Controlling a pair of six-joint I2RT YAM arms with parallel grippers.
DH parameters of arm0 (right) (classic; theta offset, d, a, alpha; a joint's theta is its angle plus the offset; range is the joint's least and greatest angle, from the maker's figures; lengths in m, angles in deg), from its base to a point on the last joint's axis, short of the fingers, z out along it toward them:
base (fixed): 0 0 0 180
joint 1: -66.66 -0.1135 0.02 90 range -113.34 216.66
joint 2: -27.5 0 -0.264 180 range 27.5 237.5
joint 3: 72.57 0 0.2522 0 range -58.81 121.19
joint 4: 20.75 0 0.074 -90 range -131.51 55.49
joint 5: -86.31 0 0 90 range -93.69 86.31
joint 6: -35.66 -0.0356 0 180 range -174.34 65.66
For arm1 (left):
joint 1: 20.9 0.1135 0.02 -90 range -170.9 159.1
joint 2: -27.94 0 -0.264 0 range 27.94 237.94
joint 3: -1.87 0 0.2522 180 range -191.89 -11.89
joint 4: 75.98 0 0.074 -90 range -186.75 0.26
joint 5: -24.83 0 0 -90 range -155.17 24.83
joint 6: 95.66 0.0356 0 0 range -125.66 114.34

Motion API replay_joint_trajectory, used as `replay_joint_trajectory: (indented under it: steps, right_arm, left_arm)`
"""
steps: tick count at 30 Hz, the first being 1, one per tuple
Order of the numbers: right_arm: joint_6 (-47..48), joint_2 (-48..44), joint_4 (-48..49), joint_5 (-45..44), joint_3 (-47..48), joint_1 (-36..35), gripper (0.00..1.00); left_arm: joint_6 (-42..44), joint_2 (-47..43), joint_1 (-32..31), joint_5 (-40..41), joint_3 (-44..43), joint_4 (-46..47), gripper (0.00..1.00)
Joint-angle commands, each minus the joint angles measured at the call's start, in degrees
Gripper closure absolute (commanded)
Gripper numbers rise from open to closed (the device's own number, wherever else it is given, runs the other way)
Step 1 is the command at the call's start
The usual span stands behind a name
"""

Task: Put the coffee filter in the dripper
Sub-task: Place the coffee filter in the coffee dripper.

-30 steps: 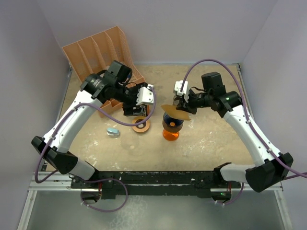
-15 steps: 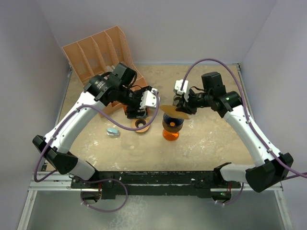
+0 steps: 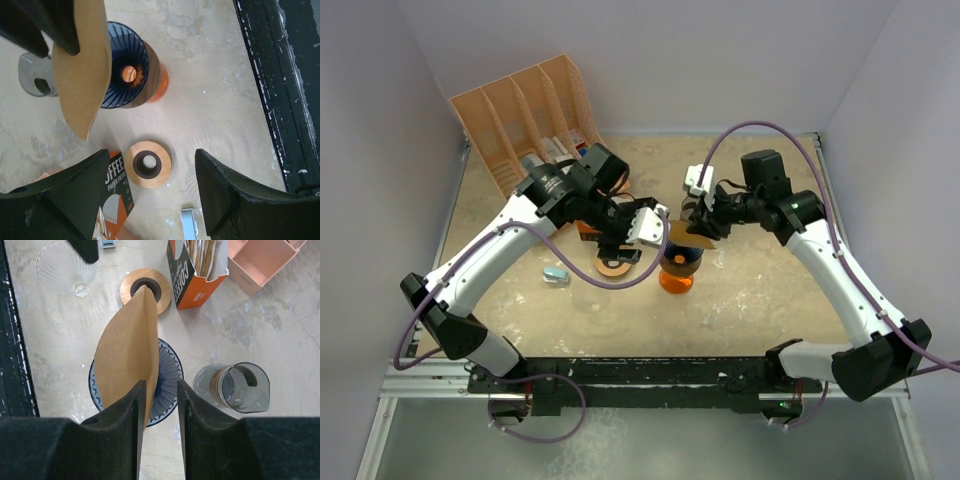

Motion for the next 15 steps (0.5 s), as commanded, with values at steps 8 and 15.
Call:
replay_joint_trajectory:
  steps: [8,15]
  right_arm:
    - [-1.67,0.11,0.45,3.26,0.78,2.37,0.64]
    - [-1.75,0.65,0.61,4.64,0.32,3.07,0.64]
  left_arm:
    - [4.25,1.98,-5.02,-0.37,-4.34,1.50,0.34]
    - [5.53,3.70,-8.50,2.90,-6.05,3.67,0.35]
